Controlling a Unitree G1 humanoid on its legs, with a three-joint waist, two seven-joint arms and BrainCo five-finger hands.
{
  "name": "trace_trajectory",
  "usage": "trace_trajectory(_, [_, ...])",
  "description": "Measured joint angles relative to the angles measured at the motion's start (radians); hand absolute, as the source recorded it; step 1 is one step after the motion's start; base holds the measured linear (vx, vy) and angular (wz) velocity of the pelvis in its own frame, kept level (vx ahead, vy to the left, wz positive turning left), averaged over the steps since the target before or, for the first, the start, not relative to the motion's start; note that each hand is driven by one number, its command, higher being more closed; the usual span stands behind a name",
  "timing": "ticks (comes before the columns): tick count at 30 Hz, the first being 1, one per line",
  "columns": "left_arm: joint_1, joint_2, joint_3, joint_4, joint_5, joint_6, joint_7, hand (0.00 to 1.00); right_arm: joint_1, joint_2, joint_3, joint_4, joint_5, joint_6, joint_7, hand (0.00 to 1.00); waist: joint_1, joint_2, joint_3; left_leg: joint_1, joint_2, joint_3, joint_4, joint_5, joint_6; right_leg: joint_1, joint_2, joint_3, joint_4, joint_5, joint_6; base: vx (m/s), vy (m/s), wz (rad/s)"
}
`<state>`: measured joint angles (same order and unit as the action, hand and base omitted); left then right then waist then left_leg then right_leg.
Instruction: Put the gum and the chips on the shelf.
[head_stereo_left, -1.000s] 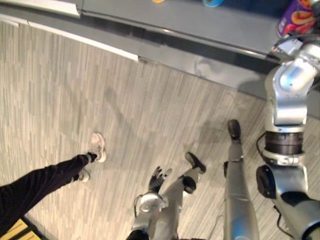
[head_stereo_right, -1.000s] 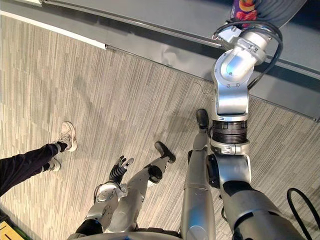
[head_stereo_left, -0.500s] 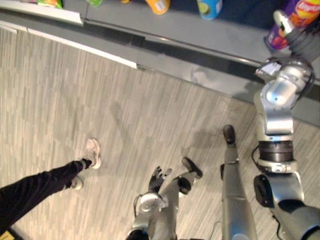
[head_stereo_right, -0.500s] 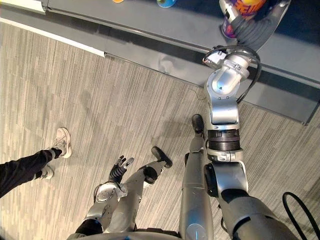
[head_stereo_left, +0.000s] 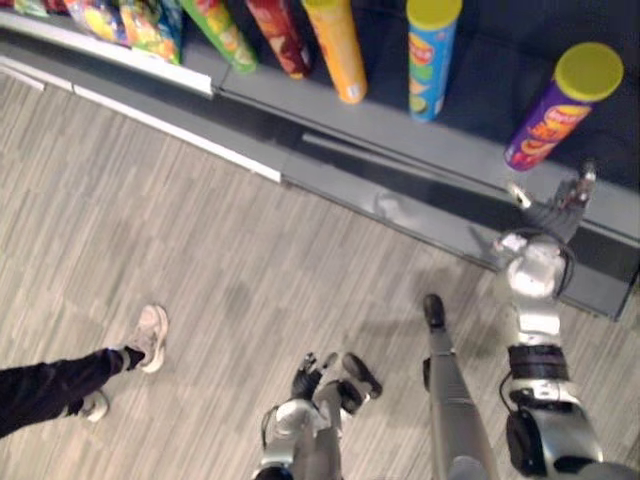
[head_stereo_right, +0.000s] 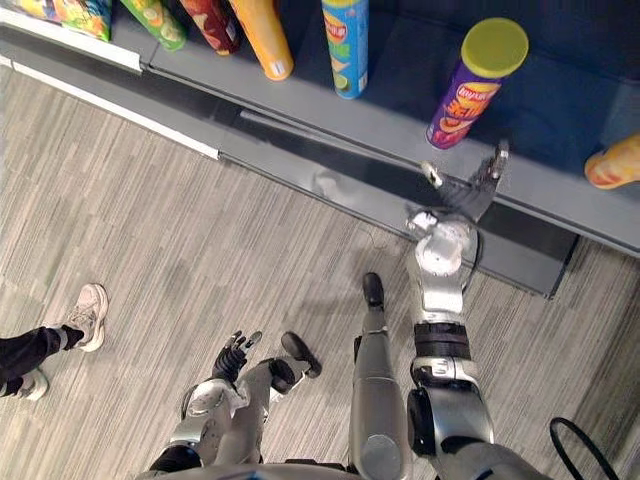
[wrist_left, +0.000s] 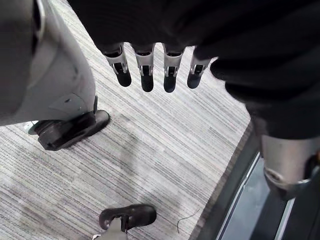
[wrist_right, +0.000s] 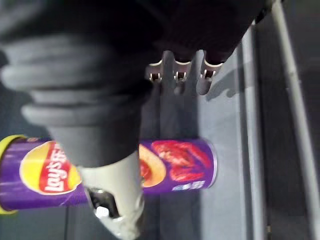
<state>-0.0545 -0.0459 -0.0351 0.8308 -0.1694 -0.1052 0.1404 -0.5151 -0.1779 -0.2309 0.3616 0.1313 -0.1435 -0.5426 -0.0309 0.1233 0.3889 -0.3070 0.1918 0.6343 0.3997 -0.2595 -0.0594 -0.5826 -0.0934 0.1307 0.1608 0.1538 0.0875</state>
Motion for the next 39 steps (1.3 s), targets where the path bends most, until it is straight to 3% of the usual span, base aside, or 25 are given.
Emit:
trace_trajectory(3, [0.005,0.010,0.005,0.044,0.038,0.000,-0.013,0.00,0.093,0.004,-0.023,0.045,0.007,-0.002,0.036,0.00,-0.014,-0.008,-0.035,0.014,-0.019,-0.053,-0.019,-0.002,0.000,0.048,-0.008,-0.016,-0.050,0.015,0.006,0.04,-0.012,0.11])
trace_trajectory(6, [0.023,0.032,0.050,0.108,0.071,0.012,-0.030,0.00,0.242,0.049,-0.068,0.062,0.036,-0.006,0.095,0.00,-0.045,-0.043,-0.077,0.057,-0.051,-0.110,-0.065,-0.003,-0.001,0.131,-0.022,-0.030,-0.143,0.044,0.017,0.06,0.006,0.11])
trace_trajectory(8, [0.028,0.041,0.079,0.130,0.083,0.025,-0.033,0.00,0.319,0.048,-0.081,0.058,0.043,-0.007,0.128,0.00,-0.054,-0.051,-0.102,0.072,-0.067,-0.131,-0.083,-0.002,0.000,0.158,-0.033,-0.045,-0.169,0.049,0.022,0.08,0.016,0.18])
trace_trajectory(11, [0.061,0.066,0.168,0.152,0.110,0.028,-0.038,0.00,0.487,0.049,-0.082,0.045,0.068,-0.011,0.223,0.00,-0.071,-0.068,-0.159,0.112,-0.094,-0.157,-0.128,0.000,0.003,0.210,-0.043,-0.056,-0.220,0.061,0.029,0.09,0.008,0.06])
trace_trajectory(16, [0.100,0.087,0.264,0.168,0.154,0.031,-0.040,0.00,0.683,0.054,-0.031,0.053,0.068,-0.010,0.366,0.00,-0.075,-0.074,-0.215,0.166,-0.114,-0.176,-0.196,0.012,0.015,0.262,-0.049,-0.078,-0.254,0.063,0.033,0.09,0.002,0.09])
trace_trajectory(21, [0.132,0.068,0.411,0.204,0.186,0.054,-0.036,0.00,0.777,0.108,0.079,0.318,0.021,0.011,0.514,0.00,-0.070,-0.096,-0.263,0.252,-0.107,-0.208,-0.246,0.024,0.006,0.348,-0.041,-0.136,-0.265,0.055,0.021,0.09,-0.019,0.11])
trace_trajectory(26, [0.146,0.036,0.450,0.217,0.186,0.063,-0.036,0.00,0.767,0.125,-0.020,0.574,0.023,0.035,0.526,0.00,-0.039,-0.118,-0.308,0.298,-0.110,-0.211,-0.276,0.027,0.007,0.390,-0.041,-0.163,-0.265,0.046,0.010,0.00,-0.012,0.05])
trace_trajectory(29, [0.152,0.029,0.507,0.235,0.179,0.065,-0.031,0.00,0.743,0.139,-0.101,0.678,0.031,0.059,0.500,0.00,-0.037,-0.124,-0.331,0.316,-0.114,-0.215,-0.305,0.046,0.006,0.399,-0.044,-0.183,-0.264,0.040,0.002,-0.03,-0.031,0.08])
trace_trajectory(35, [0.161,-0.002,0.549,0.234,0.172,0.065,-0.023,0.00,0.752,0.157,-0.222,0.716,0.054,0.104,0.460,0.00,-0.016,-0.102,-0.350,0.366,-0.120,-0.243,-0.401,0.091,-0.006,0.416,-0.044,-0.229,-0.227,-0.005,-0.002,-0.05,-0.062,0.17])
trace_trajectory(39, [0.163,-0.005,0.549,0.235,0.172,0.066,-0.029,0.00,0.752,0.173,-0.285,0.718,0.065,0.123,0.460,0.00,-0.003,-0.105,-0.358,0.383,-0.118,-0.262,-0.435,0.111,-0.010,0.432,-0.040,-0.248,-0.231,-0.016,-0.008,-0.03,-0.051,0.13])
